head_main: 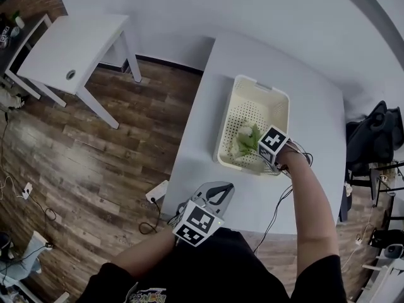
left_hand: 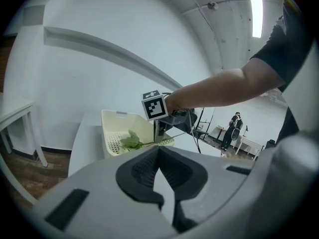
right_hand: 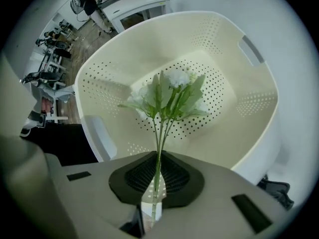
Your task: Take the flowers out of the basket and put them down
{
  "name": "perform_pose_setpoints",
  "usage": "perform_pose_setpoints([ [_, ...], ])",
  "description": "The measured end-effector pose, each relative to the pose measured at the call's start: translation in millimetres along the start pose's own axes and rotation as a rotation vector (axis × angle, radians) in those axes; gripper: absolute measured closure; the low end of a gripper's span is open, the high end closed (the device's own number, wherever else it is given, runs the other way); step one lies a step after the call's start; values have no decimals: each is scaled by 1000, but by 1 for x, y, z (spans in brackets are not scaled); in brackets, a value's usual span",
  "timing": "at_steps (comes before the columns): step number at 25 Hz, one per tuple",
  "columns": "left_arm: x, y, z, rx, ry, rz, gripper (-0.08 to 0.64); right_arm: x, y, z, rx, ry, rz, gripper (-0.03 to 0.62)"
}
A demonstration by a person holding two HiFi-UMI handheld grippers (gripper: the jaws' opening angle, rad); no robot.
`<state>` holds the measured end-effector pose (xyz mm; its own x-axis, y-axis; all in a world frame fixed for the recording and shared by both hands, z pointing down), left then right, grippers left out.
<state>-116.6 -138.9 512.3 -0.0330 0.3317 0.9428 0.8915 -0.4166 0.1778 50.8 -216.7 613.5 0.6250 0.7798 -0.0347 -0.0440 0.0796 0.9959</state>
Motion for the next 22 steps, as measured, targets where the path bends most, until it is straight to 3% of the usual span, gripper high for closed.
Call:
perform_pose_setpoints([
  [7, -6, 0, 10, 22, 20, 10, 554, -11, -18, 1, 33, 21, 163, 555],
  [11, -9, 2, 18, 31, 30, 17, 554, -18, -32, 3, 44, 49, 309, 555],
  [16, -12, 4, 26, 45, 43, 18, 554, -17, -58, 5, 38, 163, 495, 557],
  [22, -12, 11, 32, 58, 63, 2, 554, -16, -95, 14, 24, 295, 794, 557],
])
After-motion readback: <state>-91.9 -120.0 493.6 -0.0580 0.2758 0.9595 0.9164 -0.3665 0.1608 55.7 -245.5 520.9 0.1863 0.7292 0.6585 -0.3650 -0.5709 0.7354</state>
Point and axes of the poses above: the fingertips, and each gripper's own axes: y forward along the fingers, z to its right, x out of its underside, the point moved 1 cm from there along -y, backward along the fingers, and after that the axes turned 11 degrees about z, right-handed, at the moved point
